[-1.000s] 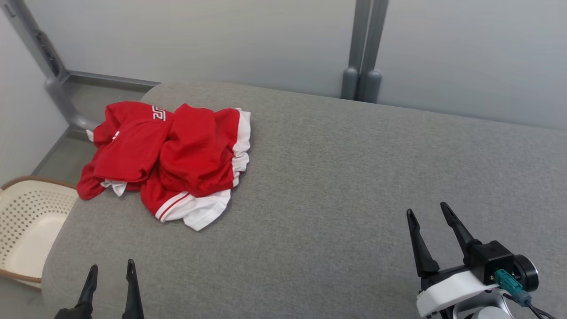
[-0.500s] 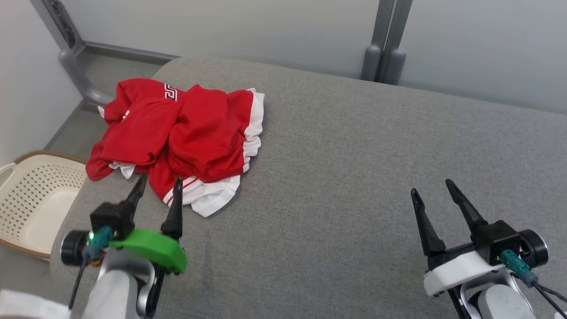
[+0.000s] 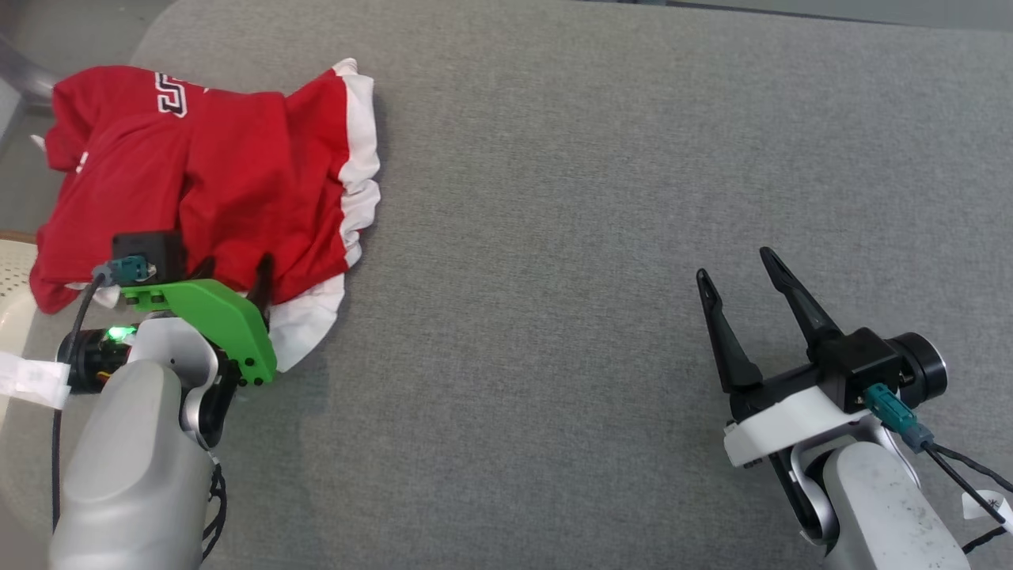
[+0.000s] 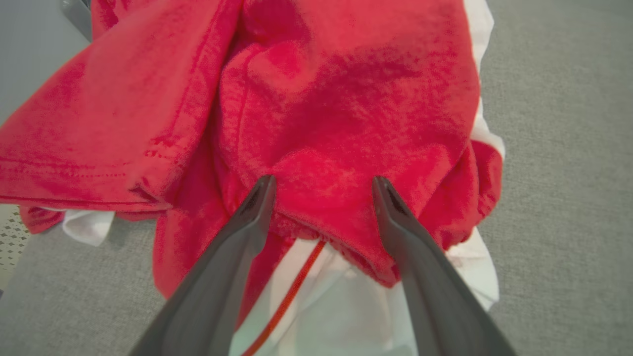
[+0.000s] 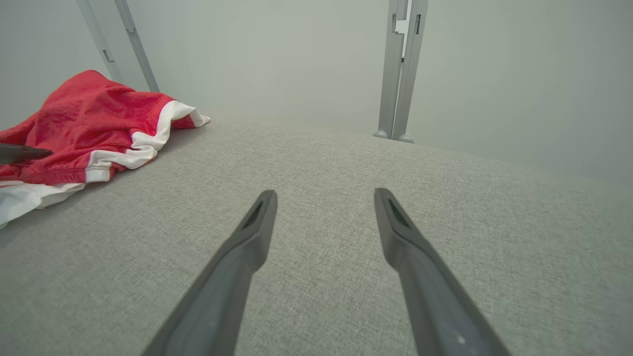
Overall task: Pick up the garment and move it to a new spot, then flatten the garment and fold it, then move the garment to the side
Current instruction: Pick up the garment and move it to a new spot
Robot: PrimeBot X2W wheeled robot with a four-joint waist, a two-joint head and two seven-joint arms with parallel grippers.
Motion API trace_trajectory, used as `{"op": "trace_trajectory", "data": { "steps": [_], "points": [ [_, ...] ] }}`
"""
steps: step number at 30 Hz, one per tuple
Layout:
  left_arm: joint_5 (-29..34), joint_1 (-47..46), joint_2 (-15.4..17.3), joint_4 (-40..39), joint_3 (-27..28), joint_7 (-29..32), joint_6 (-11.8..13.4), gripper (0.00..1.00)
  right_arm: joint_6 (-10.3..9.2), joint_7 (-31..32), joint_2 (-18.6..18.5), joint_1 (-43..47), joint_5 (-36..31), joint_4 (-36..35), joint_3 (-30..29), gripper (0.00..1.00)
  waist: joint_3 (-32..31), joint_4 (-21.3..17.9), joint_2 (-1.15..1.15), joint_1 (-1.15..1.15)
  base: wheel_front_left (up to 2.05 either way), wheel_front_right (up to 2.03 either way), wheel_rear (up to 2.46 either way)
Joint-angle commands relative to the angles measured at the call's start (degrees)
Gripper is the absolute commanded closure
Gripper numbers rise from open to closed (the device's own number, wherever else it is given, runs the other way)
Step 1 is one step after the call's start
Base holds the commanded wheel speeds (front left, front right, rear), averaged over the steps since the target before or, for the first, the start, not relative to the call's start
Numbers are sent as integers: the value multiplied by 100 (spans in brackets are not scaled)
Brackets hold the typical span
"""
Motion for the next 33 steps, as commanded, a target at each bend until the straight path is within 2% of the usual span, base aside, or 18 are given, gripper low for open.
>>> {"op": "trace_trajectory", "data": {
  "steps": [1,2,7,10,15,22,27,33],
  "points": [
    [-30,-175,81,188,32,62,55,70,3,-18,25,-87,18,21,14,0,423,-463,0,0,0,0,0],
    [-22,-199,110,340,15,114,53,100,3,-18,45,-106,30,35,16,0,426,-491,0,0,0,0,0],
    [-88,-247,120,550,-80,-82,-54,100,3,-18,118,-51,61,72,-70,0,325,-516,0,0,0,0,0],
    [-122,-182,45,345,-221,-224,-98,100,3,-18,147,93,80,93,-185,0,187,-442,0,0,0,0,0],
    [-99,-17,124,-362,-407,-236,-111,100,3,-18,221,234,99,117,-221,0,-82,-402,0,0,0,0,0],
    [-115,368,93,-2291,-643,78,-72,100,3,-18,354,366,195,160,-160,0,-527,-754,0,0,0,0,0],
    [-70,730,-14,-3818,-906,492,75,100,3,-18,405,509,253,184,-115,0,-765,-1293,0,0,0,0,0],
    [-182,1068,-369,-5186,-1529,894,104,100,3,-18,433,751,266,184,-262,0,-921,-1957,0,0,0,0,0]
  ]
}}
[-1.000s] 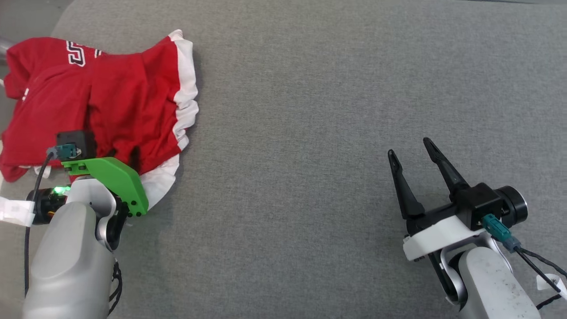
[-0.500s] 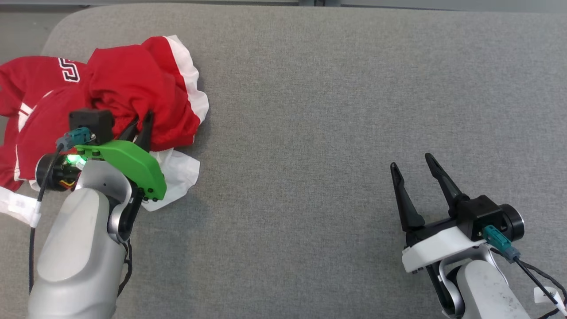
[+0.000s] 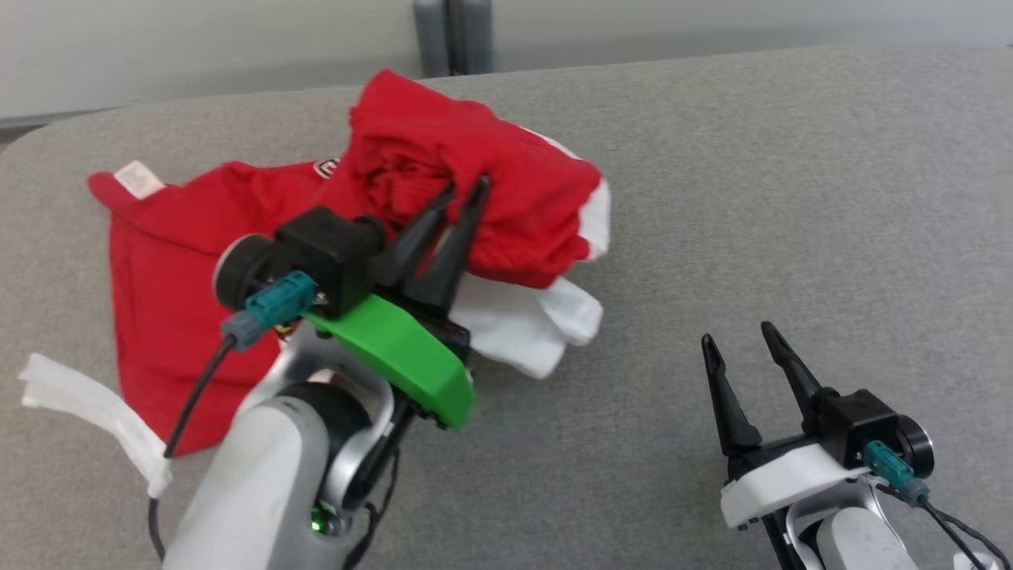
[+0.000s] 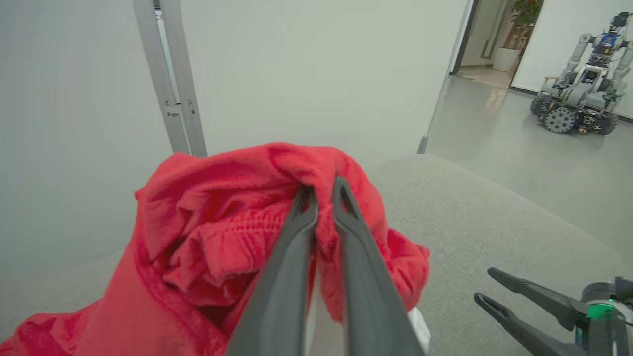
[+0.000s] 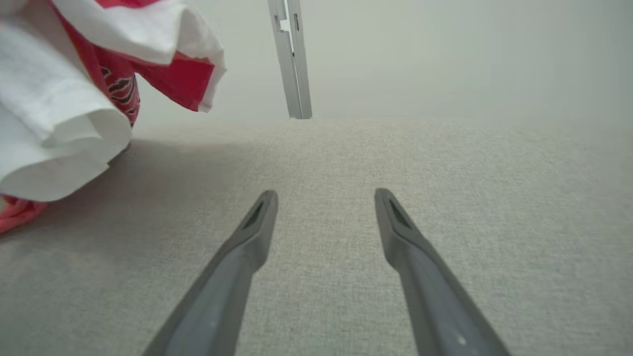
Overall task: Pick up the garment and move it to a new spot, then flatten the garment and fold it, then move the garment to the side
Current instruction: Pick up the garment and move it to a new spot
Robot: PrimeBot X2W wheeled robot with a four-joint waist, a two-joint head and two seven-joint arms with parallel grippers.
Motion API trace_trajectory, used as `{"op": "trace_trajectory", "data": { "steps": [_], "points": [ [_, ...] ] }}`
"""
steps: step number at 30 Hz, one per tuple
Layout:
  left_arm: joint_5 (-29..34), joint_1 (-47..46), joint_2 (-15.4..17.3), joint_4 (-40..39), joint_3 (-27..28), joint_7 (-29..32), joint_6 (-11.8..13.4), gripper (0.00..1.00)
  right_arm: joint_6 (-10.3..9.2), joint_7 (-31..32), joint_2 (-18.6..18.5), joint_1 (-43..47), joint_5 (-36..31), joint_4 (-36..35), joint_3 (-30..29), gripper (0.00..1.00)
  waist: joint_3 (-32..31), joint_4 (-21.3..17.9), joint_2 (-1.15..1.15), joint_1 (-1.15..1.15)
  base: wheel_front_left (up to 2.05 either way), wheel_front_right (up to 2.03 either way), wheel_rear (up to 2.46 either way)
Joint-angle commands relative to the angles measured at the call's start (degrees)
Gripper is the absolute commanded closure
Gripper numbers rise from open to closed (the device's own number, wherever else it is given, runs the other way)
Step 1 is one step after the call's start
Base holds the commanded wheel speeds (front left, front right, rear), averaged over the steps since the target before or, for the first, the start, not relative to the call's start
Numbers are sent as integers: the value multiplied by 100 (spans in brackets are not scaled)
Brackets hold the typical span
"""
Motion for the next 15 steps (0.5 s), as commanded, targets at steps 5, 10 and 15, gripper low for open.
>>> {"op": "trace_trajectory", "data": {
  "steps": [5,10,15],
  "points": [
    [-257,21,-315,-792,-632,126,-26,100,3,-18,12,204,39,2,-90,0,-271,-1064,0,0,0,0,0],
    [-497,-304,-459,-1172,-1058,22,201,100,3,-17,25,240,78,2,-53,0,-245,-1513,0,0,0,0,0],
    [-573,-621,-480,-1162,-1225,-76,551,100,3,-18,29,275,211,5,-13,0,-181,-1734,0,0,0,0,0]
  ]
}}
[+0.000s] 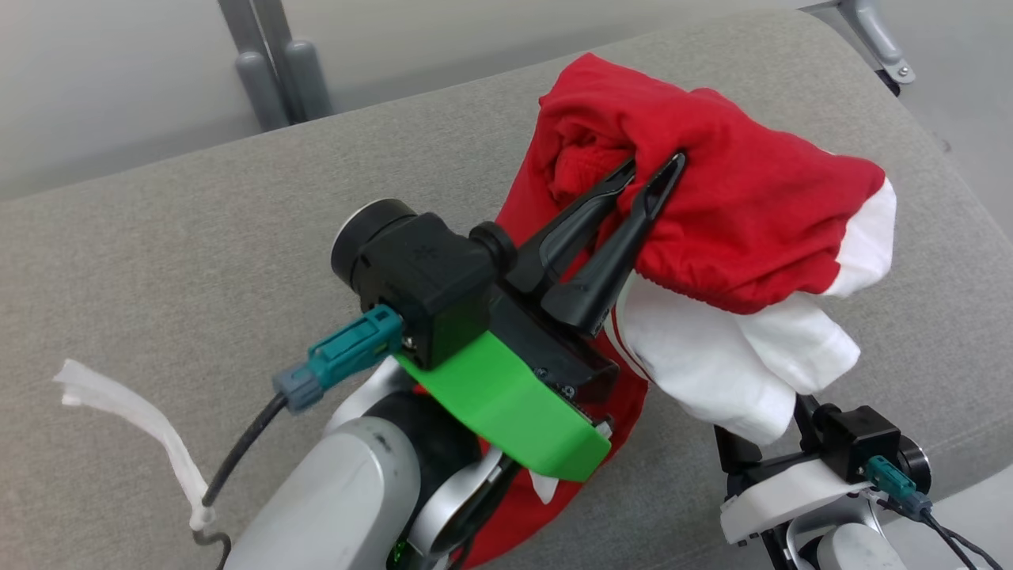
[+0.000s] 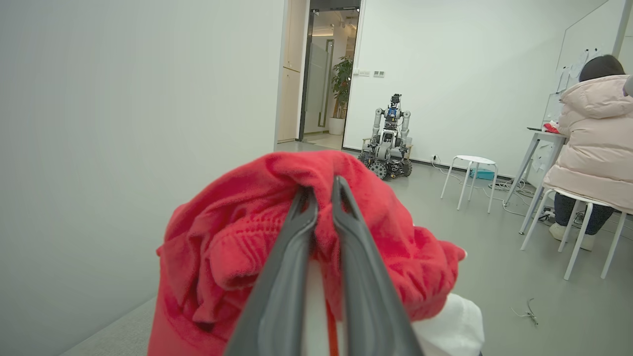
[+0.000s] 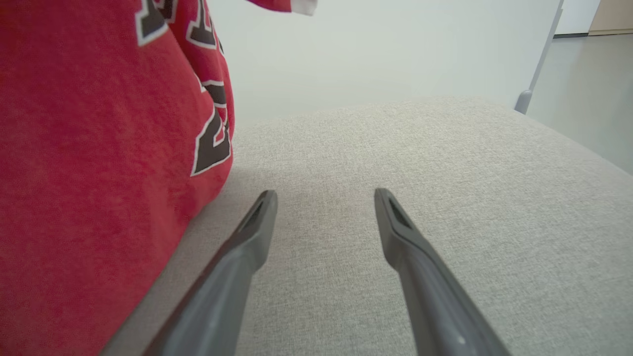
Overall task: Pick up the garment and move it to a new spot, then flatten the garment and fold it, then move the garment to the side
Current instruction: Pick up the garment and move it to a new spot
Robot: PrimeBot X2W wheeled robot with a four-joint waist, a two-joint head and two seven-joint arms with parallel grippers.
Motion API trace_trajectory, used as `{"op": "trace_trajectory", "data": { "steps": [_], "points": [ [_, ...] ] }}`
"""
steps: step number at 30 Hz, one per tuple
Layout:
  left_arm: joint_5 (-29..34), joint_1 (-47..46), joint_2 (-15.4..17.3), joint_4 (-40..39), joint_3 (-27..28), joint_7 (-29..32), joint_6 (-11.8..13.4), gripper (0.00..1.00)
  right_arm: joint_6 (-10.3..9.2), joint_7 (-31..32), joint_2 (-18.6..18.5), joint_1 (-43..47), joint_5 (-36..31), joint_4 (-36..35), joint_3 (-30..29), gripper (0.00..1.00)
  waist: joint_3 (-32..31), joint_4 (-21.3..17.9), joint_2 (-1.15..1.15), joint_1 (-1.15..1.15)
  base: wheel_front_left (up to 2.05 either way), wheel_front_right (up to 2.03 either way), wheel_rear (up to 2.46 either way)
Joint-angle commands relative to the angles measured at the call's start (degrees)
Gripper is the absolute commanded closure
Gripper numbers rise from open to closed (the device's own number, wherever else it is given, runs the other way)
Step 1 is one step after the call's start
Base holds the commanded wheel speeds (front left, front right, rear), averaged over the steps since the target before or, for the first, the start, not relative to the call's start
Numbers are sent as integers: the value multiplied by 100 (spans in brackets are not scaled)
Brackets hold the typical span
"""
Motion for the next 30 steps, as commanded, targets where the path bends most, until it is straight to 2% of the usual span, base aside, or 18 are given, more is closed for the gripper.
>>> {"op": "trace_trajectory", "data": {
  "steps": [1,4,8,12,17,21,22,23,24,25,30],
  "points": [
    [-1,-31,1,113,-7,-45,90,100,3,-18,3,52,73,-6,16,0,32,-316,-1,0,0,0,0],
    [-108,161,5,386,41,-65,216,100,3,-18,4,48,114,-28,-20,0,95,-322,-1,0,0,0,0],
    [-270,608,215,1159,221,-100,342,100,3,-18,4,66,143,-37,-79,0,171,-256,-1,0,0,0,0],
    [-593,961,213,2258,304,-332,212,100,3,-18,4,63,99,5,-103,0,215,-122,-1,0,0,0,0],
    [-536,1066,167,3624,193,-726,61,100,3,-18,0,-28,76,71,-46,0,223,-46,-1,0,0,0,0],
    [-428,983,124,4270,101,-1105,-34,100,3,-18,-1,-73,57,93,-16,0,212,-8,-1,0,0,0,0],
    [-428,951,110,4333,102,-1235,-43,92,3,-18,0,-68,50,97,-14,0,197,4,-1,0,0,0,0],
    [-484,947,85,4375,106,-1390,-69,65,3,-18,0,-47,42,99,-22,0,173,21,-1,0,0,0,0],
    [-500,946,73,4392,109,-1499,-69,22,3,-18,0,-22,36,102,-27,0,150,34,-1,0,0,0,0],
    [-466,936,68,4376,106,-1661,-62,0,3,-18,0,18,22,107,-39,0,112,53,-1,0,0,0,0],
    [-131,1262,217,4119,175,-2483,146,0,3,-18,0,165,-38,153,-136,0,-96,146,-1,0,0,0,0]
  ]
}}
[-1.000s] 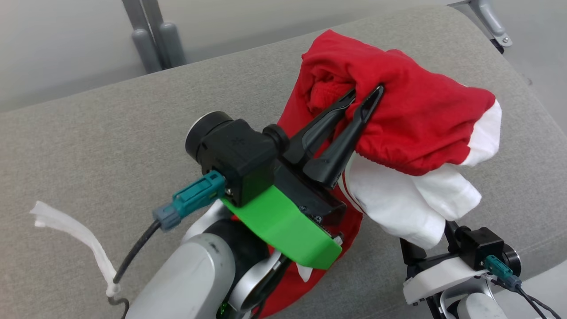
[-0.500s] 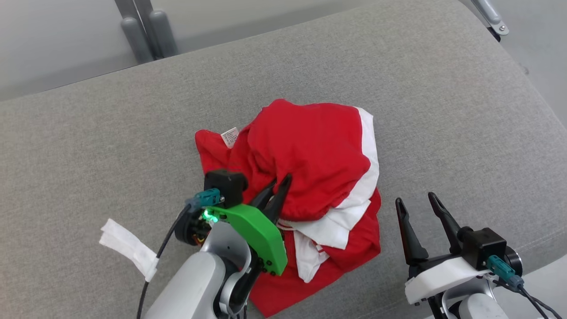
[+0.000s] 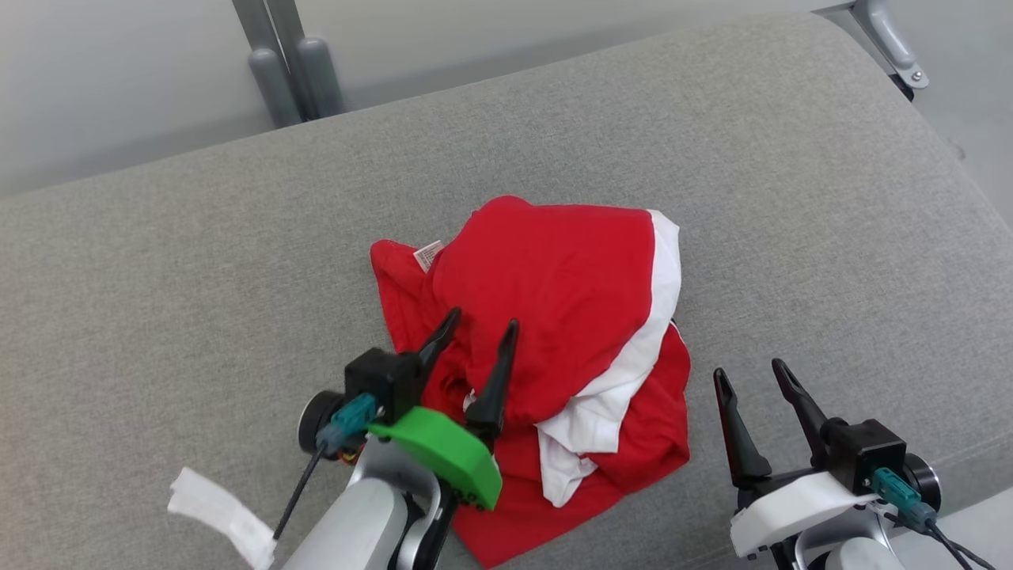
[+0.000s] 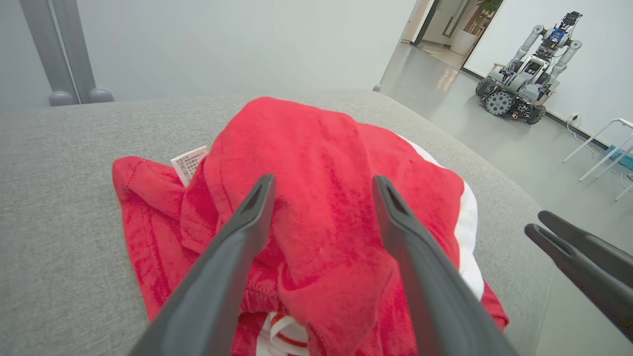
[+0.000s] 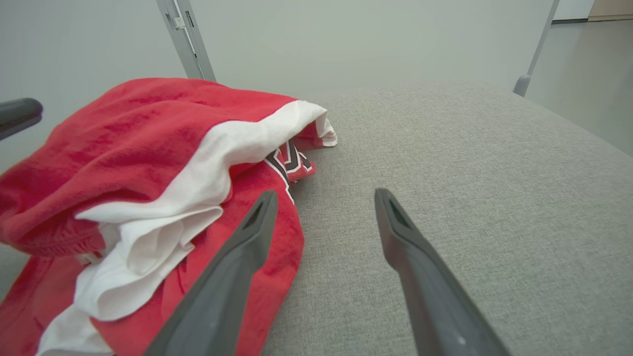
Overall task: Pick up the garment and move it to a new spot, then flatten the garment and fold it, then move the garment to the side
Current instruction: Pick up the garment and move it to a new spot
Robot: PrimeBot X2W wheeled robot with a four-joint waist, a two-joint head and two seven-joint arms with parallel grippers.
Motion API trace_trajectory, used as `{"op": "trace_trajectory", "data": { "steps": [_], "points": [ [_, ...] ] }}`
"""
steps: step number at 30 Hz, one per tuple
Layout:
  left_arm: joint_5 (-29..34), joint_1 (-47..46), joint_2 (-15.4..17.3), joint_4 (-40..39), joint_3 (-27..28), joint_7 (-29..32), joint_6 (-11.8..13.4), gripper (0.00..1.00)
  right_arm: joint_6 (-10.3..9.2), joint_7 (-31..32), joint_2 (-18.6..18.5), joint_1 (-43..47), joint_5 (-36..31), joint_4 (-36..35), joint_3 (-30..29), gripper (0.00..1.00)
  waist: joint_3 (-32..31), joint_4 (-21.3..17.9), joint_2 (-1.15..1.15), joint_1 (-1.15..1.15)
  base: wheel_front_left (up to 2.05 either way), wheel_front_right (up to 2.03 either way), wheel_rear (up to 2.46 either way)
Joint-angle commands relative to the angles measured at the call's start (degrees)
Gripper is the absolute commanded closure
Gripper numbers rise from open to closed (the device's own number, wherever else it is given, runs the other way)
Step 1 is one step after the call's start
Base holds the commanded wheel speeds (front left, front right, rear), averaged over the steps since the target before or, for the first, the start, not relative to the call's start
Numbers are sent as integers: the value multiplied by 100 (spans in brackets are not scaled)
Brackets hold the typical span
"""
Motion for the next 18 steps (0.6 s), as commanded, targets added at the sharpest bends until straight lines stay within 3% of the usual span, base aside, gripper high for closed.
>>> {"op": "trace_trajectory", "data": {
  "steps": [1,8,11,14,18],
  "points": [
    [139,266,131,-62,39,-180,88,0,3,-18,-5,80,-59,5,-39,0,-136,86,0,0,0,0,0],
    [497,1208,672,-661,481,-789,683,0,3,-18,-31,291,-476,-190,-210,0,-441,370,0,0,0,0,0],
    [590,1636,785,-865,813,-833,822,0,3,-18,-103,357,-584,-283,-265,0,-556,533,0,0,0,0,0],
    [776,2128,757,-1208,1334,-826,877,0,3,-18,-159,440,-636,-379,-342,0,-669,713,0,0,0,0,0],
    [1027,2626,660,-1421,1912,-822,710,0,3,-18,-203,521,-656,-483,-497,0,-769,926,0,0,0,0,0]
  ]
}}
